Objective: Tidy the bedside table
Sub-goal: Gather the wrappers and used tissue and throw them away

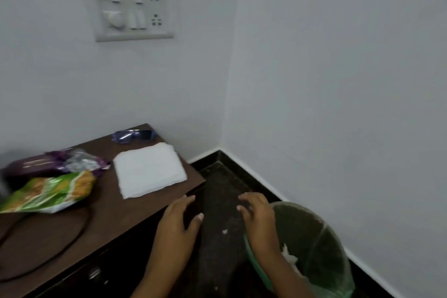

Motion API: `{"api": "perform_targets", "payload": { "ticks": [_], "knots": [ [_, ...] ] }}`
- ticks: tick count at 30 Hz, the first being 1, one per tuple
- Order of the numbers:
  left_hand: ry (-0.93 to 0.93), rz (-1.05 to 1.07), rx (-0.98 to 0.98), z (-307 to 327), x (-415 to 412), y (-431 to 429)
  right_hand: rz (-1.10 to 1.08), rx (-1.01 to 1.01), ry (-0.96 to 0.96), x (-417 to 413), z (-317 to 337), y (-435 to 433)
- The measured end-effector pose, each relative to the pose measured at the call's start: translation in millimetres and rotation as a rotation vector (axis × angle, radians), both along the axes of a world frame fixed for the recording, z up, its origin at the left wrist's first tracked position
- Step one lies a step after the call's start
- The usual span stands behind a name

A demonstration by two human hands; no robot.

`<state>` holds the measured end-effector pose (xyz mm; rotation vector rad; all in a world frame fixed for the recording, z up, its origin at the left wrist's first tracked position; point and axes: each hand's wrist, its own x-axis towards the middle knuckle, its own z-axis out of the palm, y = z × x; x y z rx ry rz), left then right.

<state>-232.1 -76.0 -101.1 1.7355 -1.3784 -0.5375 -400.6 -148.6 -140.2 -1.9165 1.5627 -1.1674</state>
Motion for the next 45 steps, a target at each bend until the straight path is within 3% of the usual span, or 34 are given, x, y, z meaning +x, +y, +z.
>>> {"api": "perform_targets", "payload": {
  "ticks": [6,7,9,11,13,20,24,30,37,40,45],
  "knots": [
    [-0.055,0.474,-0.148,15.9,110.4,31.3,0.341,0.034,-0.195,137.7,39.8,27.6],
    [0.000,0.572,-0.144,11.7,129.8,32.5,0.391,0.089,-0.202,159.7,43.0,32.9],
    [0.314,0.751,-0.086,6.3,165.6,31.7,0.464,0.202,-0.218,201.2,48.0,40.8],
    [0.630,0.791,-0.020,4.9,187.5,28.8,0.497,0.285,-0.222,234.5,53.1,42.4],
    [0.790,0.796,-0.016,5.9,198.9,26.4,0.499,0.337,-0.193,259.5,59.1,37.7],
    [0.868,0.849,-0.133,9.8,223.6,12.1,0.429,0.450,-0.100,305.4,57.9,12.1],
    [0.831,0.846,-0.158,10.3,223.4,12.5,0.421,0.443,-0.159,310.5,55.8,11.7],
    [0.915,0.778,-0.293,18.8,195.0,38.6,0.480,0.409,-0.328,274.1,74.2,33.6],
    [1.018,0.616,-0.376,17.4,88.5,52.1,0.469,0.398,-0.467,139.9,77.1,51.1],
    [1.100,0.487,-0.285,0.1,29.0,31.9,0.309,0.361,-0.422,65.5,61.3,48.9],
    [1.017,0.341,0.017,-47.0,-69.8,-1.5,0.055,0.394,-0.299,-51.8,19.6,42.5]
  ]
}}
